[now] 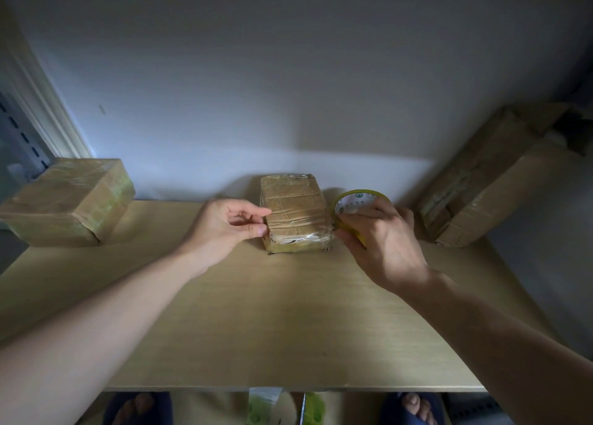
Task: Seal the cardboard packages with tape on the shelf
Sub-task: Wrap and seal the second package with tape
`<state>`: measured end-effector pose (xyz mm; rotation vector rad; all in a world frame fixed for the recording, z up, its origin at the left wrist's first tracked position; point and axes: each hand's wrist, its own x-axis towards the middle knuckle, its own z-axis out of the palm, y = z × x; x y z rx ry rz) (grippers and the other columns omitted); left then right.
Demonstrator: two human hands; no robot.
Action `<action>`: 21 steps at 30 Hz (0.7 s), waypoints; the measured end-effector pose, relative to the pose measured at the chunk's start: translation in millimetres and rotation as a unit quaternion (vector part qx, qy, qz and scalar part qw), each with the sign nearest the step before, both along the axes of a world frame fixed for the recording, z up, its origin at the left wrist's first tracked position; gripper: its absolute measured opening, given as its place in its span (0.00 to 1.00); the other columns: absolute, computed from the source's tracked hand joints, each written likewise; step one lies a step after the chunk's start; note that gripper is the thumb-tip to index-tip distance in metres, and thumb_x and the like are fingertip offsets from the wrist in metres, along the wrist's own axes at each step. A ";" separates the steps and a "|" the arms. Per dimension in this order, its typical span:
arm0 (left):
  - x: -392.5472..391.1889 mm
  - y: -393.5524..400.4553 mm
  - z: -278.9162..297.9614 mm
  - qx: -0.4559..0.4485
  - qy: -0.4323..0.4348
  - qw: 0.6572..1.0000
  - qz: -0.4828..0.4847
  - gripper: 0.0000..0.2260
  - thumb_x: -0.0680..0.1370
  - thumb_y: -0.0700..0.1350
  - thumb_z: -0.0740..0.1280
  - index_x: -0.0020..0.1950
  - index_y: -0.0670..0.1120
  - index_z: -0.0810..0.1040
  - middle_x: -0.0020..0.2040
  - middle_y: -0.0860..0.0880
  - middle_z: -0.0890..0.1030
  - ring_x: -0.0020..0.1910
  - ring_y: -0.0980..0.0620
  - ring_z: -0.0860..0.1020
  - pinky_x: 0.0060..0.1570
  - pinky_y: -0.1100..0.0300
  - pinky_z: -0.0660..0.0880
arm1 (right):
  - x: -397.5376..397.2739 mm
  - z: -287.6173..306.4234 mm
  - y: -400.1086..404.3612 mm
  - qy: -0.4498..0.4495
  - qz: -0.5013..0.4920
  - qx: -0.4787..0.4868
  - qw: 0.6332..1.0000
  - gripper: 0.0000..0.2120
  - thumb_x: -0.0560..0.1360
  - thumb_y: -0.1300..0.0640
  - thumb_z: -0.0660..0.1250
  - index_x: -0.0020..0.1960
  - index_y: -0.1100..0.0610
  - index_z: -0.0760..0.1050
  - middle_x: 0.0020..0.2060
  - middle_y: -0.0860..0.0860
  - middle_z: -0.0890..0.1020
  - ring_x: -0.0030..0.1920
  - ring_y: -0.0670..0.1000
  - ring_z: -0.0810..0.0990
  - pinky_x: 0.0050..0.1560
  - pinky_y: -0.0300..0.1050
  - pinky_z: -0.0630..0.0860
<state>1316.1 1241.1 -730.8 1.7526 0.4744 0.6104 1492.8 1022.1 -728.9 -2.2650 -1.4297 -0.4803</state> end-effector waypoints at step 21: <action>32.4 -28.5 -22.1 0.496 0.059 0.866 -0.015 0.39 0.62 0.43 0.84 0.72 0.51 0.76 0.74 0.52 0.74 0.75 0.46 0.69 0.72 0.51 0.71 | -5.0 21.6 -7.5 -0.078 -0.038 -0.034 0.996 0.16 0.75 0.41 0.72 0.45 0.55 0.78 0.39 0.49 0.86 0.47 0.58 0.84 0.48 0.55 0.73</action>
